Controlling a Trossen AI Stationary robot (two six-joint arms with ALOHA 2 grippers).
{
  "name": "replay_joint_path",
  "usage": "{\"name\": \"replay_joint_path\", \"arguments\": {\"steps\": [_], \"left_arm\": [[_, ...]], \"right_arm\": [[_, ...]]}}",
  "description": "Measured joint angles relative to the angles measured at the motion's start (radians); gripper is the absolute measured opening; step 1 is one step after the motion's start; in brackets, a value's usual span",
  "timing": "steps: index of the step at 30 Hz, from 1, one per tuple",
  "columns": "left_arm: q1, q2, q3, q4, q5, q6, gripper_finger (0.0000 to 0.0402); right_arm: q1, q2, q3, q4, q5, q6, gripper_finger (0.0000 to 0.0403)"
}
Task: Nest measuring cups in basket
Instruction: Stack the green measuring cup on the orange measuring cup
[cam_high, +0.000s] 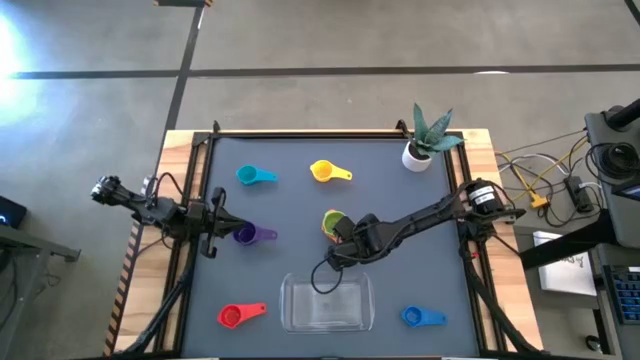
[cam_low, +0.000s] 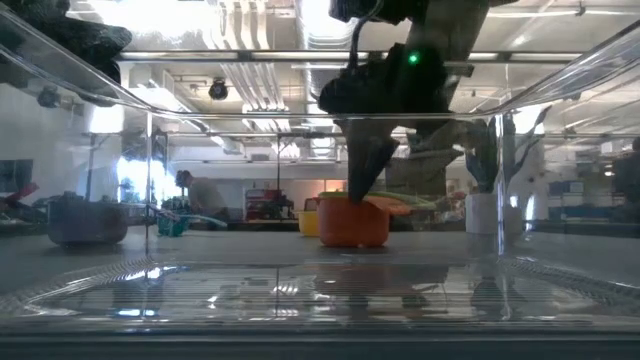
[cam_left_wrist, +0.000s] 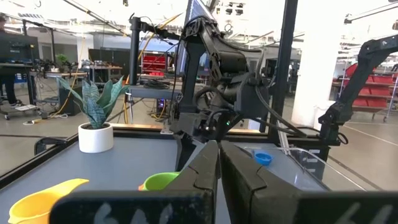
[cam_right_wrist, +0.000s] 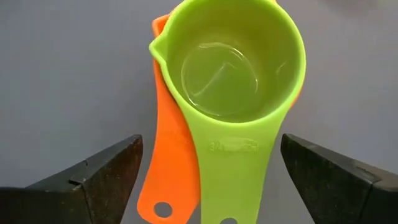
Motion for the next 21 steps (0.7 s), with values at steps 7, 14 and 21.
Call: {"name": "replay_joint_path", "arguments": {"steps": [7, 14, 21], "left_arm": [[0.0, 0.0, 0.0, 0.0, 0.0, 0.0, 0.0], [0.0, 0.0, 0.0, 0.0, 0.0, 0.0, 0.0], [0.0, 0.0, 0.0, 0.0, 0.0, 0.0, 0.0]], "right_arm": [[-0.008, 0.003, 0.0, -0.045, 0.001, -0.005, 0.0343], [-0.013, 0.003, 0.0, -0.109, -0.008, -0.085, 0.0279], [-0.015, -0.002, 0.0, -0.11, -0.04, -0.238, 0.0199]]}}
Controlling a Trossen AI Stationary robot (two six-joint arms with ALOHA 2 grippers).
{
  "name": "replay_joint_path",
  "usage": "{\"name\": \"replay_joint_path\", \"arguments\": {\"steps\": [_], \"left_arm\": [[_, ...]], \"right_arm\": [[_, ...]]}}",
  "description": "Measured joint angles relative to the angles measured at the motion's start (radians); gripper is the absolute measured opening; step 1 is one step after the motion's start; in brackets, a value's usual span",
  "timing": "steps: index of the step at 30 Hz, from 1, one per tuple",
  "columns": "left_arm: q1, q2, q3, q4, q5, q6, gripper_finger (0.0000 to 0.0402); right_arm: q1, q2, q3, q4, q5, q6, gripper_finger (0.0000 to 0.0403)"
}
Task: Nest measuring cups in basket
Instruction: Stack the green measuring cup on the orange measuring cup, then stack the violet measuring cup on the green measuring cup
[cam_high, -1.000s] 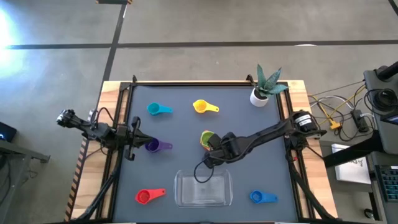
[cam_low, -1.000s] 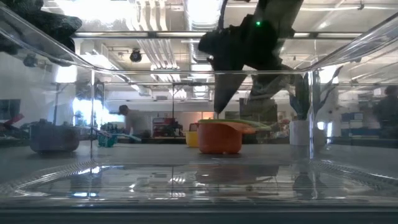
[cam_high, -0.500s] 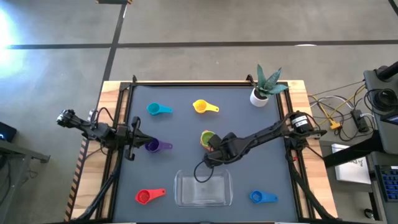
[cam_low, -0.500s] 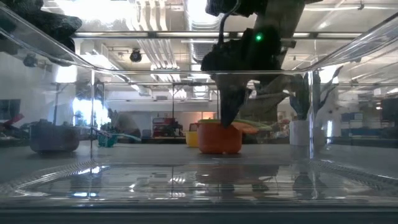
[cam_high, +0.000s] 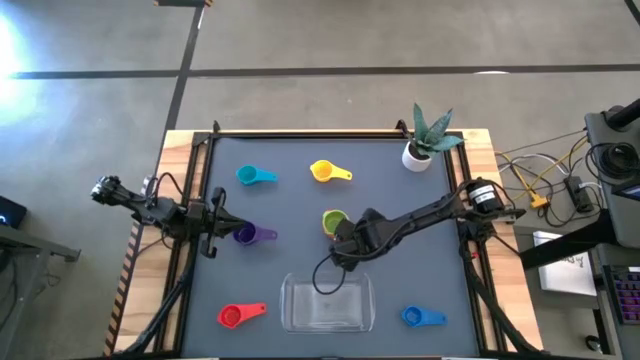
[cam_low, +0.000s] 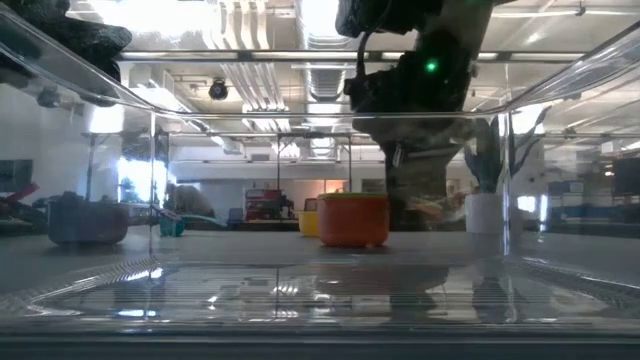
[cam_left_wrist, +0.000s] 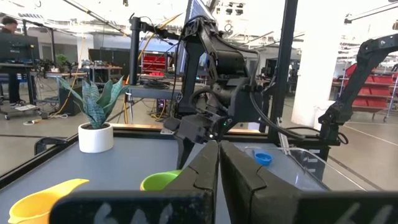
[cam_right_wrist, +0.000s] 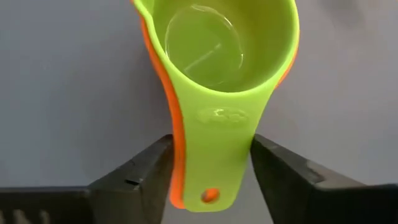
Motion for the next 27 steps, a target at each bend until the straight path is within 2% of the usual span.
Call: {"name": "replay_joint_path", "arguments": {"steps": [6, 10, 14, 23, 27], "left_arm": [[0.0, 0.0, 0.0, 0.0, 0.0, 0.0, 0.0], [0.0, 0.0, 0.0, 0.0, 0.0, 0.0, 0.0], [0.0, 0.0, 0.0, 0.0, 0.0, 0.0, 0.0], [0.0, 0.0, 0.0, 0.0, 0.0, 0.0, 0.0], [0.0, 0.0, 0.0, 0.0, 0.0, 0.0, 0.0]], "right_arm": [[0.0, -0.017, 0.0, -0.03, -0.003, -0.081, 0.0143], [-0.003, -0.037, 0.0, -0.056, 0.001, -0.117, 0.0132], [-0.012, -0.06, -0.001, -0.07, 0.006, -0.124, 0.0151], [-0.01, -0.124, -0.001, -0.057, 0.005, -0.166, 0.022], [-0.011, -0.172, -0.001, 0.089, 0.005, -0.26, 0.0243]]}}
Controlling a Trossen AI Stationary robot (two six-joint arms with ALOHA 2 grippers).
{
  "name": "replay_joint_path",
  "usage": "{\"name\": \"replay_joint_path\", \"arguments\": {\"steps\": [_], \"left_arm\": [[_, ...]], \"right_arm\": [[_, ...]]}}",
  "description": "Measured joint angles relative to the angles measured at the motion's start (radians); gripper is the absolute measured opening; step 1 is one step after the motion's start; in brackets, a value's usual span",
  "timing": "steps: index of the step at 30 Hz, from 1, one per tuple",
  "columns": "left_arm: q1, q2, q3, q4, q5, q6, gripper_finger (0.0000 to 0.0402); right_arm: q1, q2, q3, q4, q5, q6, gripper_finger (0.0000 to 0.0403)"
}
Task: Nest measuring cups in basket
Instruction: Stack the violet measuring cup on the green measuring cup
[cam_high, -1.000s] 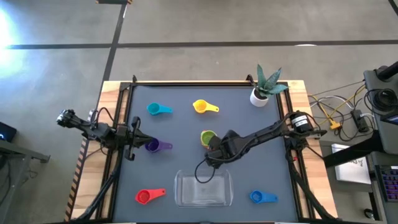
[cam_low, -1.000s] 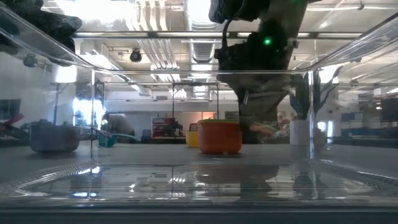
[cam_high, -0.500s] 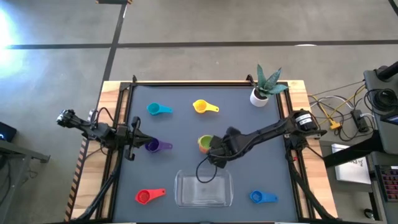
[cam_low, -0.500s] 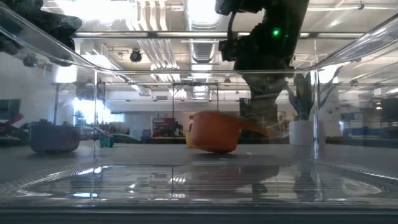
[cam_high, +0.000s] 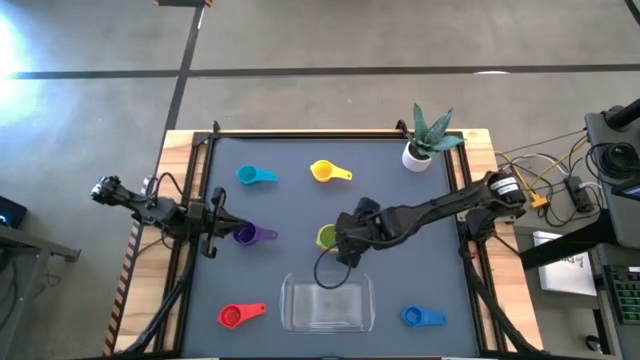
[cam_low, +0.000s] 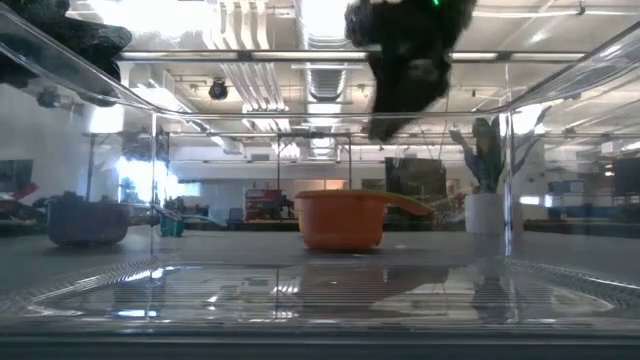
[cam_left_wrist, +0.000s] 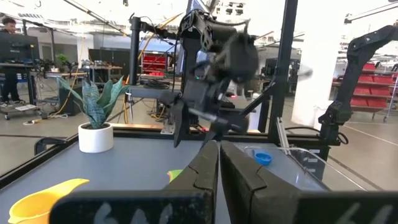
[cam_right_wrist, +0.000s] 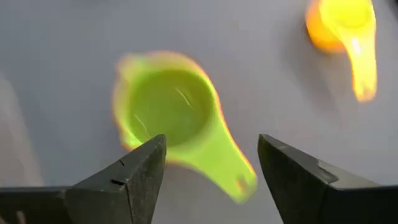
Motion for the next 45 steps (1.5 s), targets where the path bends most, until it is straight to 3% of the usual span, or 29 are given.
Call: {"name": "replay_joint_path", "arguments": {"steps": [7, 14, 40, 45], "left_arm": [[0.0, 0.0, 0.0, 0.0, 0.0, 0.0, 0.0], [0.0, 0.0, 0.0, -0.001, 0.0, 0.0, 0.0], [0.0, 0.0, 0.0, 0.0, 0.0, 0.0, 0.0], [0.0, 0.0, 0.0, 0.0, 0.0, 0.0, 0.0]], "right_arm": [[-0.037, 0.018, 0.079, 0.247, -0.102, -0.153, 0.0255], [-0.075, 0.082, 0.129, 0.231, -0.122, -0.239, 0.0256], [-0.102, 0.052, 0.127, 0.228, -0.102, -0.225, 0.0256], [-0.089, 0.047, 0.127, 0.234, -0.102, -0.283, 0.0254]]}}
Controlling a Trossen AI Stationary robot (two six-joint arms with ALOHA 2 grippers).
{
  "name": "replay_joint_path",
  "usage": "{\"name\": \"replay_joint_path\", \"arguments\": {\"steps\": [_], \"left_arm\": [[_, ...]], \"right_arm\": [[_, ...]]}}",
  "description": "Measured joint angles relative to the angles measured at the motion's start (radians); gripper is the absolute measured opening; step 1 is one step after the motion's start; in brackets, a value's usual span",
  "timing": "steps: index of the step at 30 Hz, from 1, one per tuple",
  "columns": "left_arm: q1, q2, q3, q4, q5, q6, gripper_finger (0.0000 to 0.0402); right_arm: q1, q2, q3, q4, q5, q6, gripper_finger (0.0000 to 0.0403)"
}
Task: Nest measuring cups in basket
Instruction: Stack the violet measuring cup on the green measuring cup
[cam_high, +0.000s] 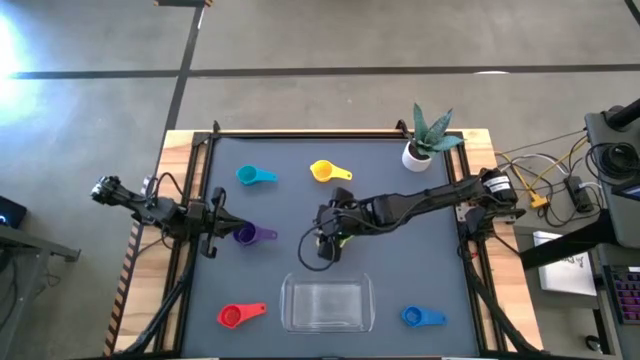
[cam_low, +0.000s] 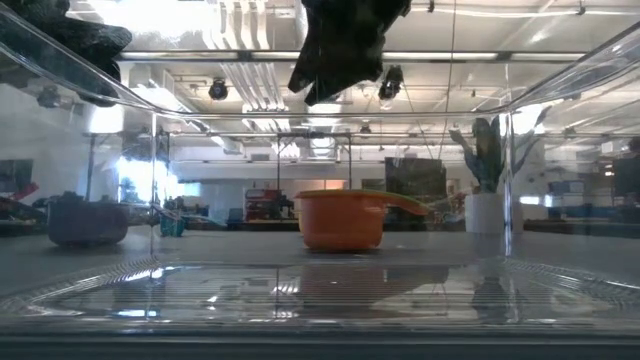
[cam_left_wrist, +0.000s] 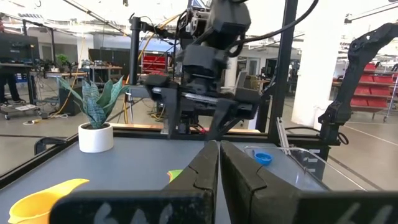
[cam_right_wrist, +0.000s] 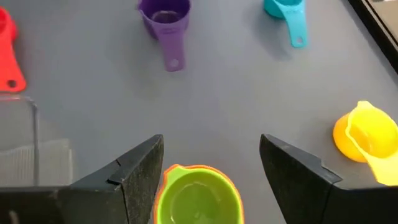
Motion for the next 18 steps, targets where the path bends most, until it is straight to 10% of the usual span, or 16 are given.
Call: {"name": "replay_joint_path", "arguments": {"steps": [18], "left_arm": [[0.0, 0.0, 0.0, 0.0, 0.0, 0.0, 0.0]], "right_arm": [[0.013, 0.014, 0.004, 0.128, -0.135, 0.065, 0.024]]}}
